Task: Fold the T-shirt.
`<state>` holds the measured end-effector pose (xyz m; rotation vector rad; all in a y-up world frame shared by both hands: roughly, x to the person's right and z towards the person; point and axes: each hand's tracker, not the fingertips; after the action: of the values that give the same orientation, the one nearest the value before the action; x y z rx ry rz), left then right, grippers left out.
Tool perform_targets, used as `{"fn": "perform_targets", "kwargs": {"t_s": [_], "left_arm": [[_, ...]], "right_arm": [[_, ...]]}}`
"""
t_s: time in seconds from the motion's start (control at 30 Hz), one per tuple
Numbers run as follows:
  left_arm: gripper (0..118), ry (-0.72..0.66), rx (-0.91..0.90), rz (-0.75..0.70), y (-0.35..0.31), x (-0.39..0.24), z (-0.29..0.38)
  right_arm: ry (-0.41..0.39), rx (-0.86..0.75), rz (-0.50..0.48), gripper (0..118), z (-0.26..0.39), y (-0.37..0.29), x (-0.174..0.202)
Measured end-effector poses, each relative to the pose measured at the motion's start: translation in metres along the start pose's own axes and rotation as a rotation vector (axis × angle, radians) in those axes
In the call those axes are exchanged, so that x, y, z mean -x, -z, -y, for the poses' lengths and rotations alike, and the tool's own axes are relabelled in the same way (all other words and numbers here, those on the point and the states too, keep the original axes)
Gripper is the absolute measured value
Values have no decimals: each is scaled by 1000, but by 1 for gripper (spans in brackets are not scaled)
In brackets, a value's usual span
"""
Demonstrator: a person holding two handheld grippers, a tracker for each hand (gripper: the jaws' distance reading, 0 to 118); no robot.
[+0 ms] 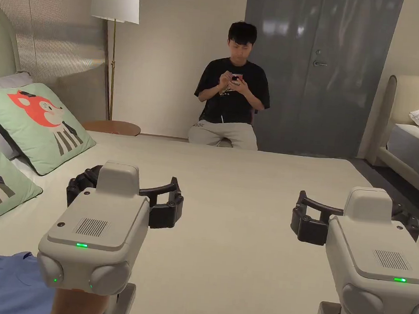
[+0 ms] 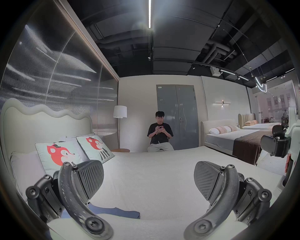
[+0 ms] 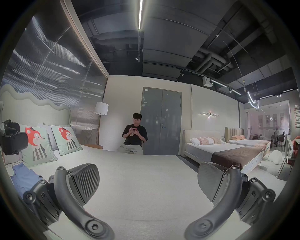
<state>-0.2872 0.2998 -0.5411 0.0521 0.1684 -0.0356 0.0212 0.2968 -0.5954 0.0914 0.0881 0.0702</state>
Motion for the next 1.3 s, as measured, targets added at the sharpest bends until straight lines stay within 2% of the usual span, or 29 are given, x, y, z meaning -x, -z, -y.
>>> {"fn": "perform_targets", "kwargs": {"t_s": [1.3], "left_arm": [[111, 5, -11, 4, -4, -3, -3]], "right_arm": [[6, -14, 8, 118, -1, -3, -1]]}}
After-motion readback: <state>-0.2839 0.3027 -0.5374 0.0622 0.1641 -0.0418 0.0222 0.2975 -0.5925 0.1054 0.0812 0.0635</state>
